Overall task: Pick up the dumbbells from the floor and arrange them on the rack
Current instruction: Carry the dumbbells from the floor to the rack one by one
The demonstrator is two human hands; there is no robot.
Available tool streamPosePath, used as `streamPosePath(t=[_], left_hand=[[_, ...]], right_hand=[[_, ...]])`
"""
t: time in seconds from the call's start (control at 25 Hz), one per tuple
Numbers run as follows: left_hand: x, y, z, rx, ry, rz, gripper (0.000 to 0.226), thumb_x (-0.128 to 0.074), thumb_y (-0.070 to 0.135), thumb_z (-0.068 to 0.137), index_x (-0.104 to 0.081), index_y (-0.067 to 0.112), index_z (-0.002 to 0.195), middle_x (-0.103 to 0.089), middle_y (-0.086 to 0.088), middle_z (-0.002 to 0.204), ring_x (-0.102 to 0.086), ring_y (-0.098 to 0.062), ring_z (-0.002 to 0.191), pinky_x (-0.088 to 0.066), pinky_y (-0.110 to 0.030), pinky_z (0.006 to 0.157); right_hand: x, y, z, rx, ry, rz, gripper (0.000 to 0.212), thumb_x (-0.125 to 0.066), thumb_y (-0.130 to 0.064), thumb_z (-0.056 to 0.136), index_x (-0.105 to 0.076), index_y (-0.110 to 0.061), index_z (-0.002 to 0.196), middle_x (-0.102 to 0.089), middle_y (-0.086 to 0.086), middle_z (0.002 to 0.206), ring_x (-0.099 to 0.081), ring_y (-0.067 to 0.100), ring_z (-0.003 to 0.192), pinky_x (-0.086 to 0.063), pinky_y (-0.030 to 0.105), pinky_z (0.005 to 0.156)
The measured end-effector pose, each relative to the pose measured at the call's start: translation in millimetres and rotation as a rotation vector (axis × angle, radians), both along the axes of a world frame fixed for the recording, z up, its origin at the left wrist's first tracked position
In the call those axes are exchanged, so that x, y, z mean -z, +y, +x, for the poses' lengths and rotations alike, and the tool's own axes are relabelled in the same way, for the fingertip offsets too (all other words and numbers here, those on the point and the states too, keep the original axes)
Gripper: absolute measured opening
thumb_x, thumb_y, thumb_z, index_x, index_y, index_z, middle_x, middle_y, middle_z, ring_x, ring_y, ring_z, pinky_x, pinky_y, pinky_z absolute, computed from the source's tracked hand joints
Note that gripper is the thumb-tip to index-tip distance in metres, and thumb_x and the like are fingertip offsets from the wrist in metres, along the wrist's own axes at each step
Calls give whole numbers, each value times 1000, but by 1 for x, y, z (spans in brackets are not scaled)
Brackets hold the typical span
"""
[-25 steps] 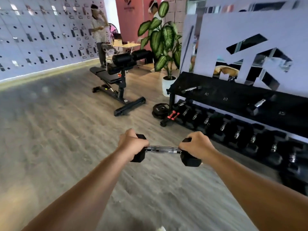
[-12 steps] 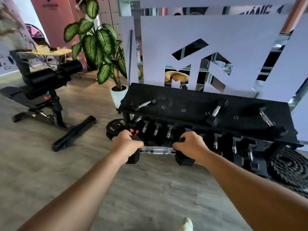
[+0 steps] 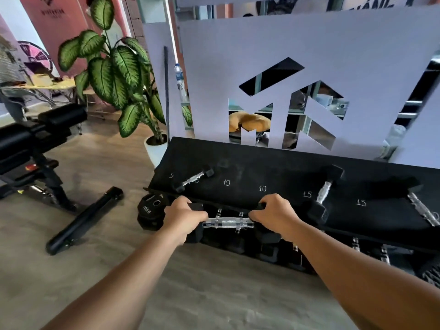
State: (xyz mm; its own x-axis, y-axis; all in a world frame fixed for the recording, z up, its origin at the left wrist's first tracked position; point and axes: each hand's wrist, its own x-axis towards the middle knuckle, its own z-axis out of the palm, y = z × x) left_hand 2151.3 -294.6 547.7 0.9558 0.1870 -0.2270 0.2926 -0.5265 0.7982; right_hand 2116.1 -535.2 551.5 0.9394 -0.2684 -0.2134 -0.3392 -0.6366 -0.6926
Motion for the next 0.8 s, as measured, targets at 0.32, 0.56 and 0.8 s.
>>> streamPosePath(t=[0.32, 0.56, 0.8], left_hand=[[28, -26, 182, 138, 43, 72, 43, -84, 21, 61, -65, 16, 99, -62, -18, 114, -63, -28, 89, -43, -29, 60], [55, -54, 340, 265, 38, 128, 50, -86, 23, 61, -64, 19, 106, -61, -13, 114, -63, -31, 95, -58, -41, 78], [90, -94, 449, 461, -1, 282, 51, -83, 20, 65, -64, 23, 112, -61, -5, 109, -58, -19, 84, -40, -27, 55]], right_hand=[[45, -20, 152, 67, 46, 55, 27, -75, -29, 82, -69, -3, 86, -71, 10, 86, -70, 28, 76, -59, 43, 63], [77, -27, 274, 248, 90, 85, 22, -72, -33, 78, -69, -11, 82, -69, 10, 99, -69, 25, 81, -57, 40, 60], [137, -36, 349, 471, 128, 216, 33, -73, -33, 77, -52, -12, 65, -60, 4, 81, -58, 20, 59, -43, 28, 42]])
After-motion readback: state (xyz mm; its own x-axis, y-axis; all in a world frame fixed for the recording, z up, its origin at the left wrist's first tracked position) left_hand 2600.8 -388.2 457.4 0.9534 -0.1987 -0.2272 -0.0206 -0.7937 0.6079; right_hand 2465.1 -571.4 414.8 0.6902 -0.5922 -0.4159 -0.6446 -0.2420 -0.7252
